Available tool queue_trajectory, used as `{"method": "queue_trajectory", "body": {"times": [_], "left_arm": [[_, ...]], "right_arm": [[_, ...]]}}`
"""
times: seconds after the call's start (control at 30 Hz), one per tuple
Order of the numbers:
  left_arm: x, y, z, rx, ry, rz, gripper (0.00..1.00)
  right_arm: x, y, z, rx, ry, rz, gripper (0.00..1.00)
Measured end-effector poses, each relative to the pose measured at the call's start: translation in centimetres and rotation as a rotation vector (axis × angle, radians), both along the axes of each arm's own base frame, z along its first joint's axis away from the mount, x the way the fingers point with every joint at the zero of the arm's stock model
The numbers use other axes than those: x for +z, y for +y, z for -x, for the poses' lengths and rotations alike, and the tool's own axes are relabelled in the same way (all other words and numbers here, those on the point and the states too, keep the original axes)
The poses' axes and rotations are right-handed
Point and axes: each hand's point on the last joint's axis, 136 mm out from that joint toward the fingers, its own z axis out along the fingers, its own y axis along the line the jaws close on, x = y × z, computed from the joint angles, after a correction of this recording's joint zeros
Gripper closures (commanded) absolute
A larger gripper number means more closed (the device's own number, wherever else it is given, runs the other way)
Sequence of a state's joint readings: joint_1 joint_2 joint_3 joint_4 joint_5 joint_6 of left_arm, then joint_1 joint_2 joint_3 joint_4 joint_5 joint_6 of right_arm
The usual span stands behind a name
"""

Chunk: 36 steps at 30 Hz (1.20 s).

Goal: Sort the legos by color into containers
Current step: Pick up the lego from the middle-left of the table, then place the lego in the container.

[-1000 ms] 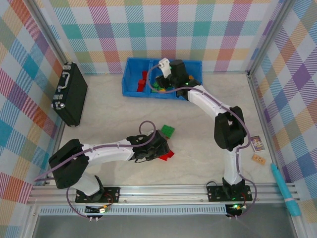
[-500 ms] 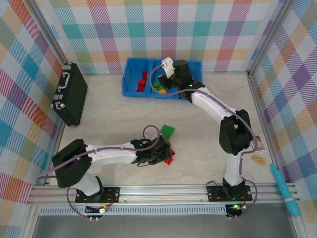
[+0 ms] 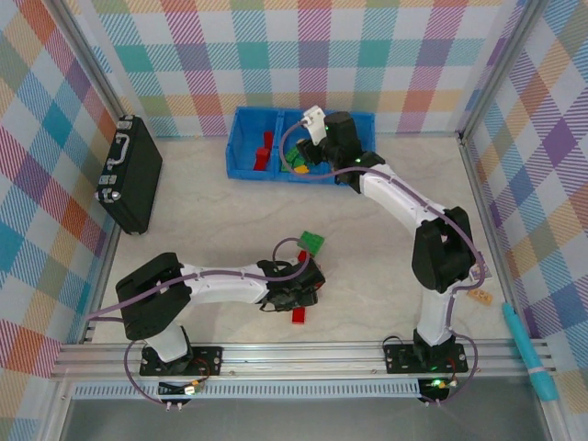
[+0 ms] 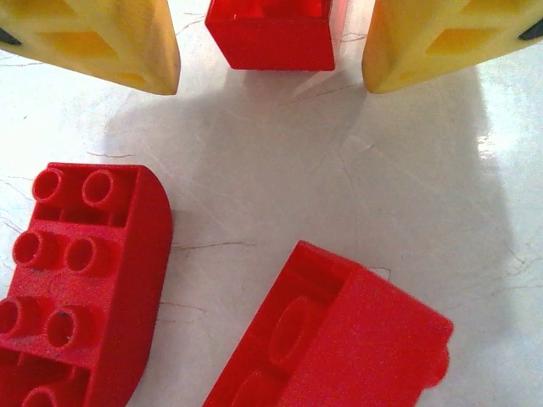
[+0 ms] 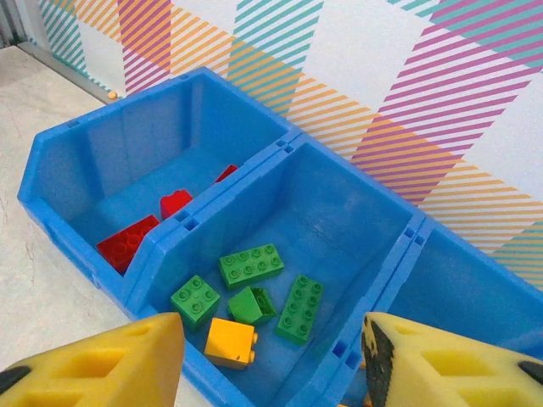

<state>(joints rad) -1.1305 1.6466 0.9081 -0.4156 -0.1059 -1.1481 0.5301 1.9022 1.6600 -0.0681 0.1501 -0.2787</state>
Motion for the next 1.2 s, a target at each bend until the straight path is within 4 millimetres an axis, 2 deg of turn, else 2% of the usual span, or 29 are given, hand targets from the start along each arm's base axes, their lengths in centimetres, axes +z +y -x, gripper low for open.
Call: {"method": "queue_trajectory", "body": {"times": [0.37,0.57,0.7,0.83,0.9,1.0,1.03,1.1,1.2], "left_arm": [[-0.4,0.6,1.5,-0.074,0.014,-0.081,0.51],[-0.5,0.8,1.6,-0.109,0.003,-0.143,0.69],[-0.5,0.7,1.8,-0.125,-0.008,-0.156,0.74],[-0.3,1.0,1.8,-0.126,-0.009,-0.165,0.77],[0.1,1.9,2.0,-0.134,-0.008,-0.195,0.78],[2.6,3.6,1.2,-0.13,-0.037,-0.217,0.78],[4.2,3.9,0.4,-0.118,-0.062,-0.207,0.78],[7.9,4.4,-2.1,-0.077,-0.126,-0.166,0.78],[15.1,5.7,-7.8,0.03,-0.279,-0.072,0.78]], "right_arm": [[0.1,-0.6,0.5,-0.014,-0.001,0.006,0.42],[0.3,-0.9,0.8,-0.02,-0.002,0.008,0.42],[0.6,-1.3,1.2,-0.025,-0.007,0.009,0.42],[0.9,-2.5,2.0,-0.047,-0.007,0.012,0.41],[1.1,-3.1,2.8,-0.059,-0.002,0.01,0.41],[1.2,-4.4,4.6,-0.085,0.03,-0.014,0.4],[1.2,-4.8,5.4,-0.097,0.05,-0.035,0.39],[1.2,-5.6,6.8,-0.119,0.086,-0.079,0.39],[0.5,-6.4,9.3,-0.139,0.169,-0.165,0.39]]}}
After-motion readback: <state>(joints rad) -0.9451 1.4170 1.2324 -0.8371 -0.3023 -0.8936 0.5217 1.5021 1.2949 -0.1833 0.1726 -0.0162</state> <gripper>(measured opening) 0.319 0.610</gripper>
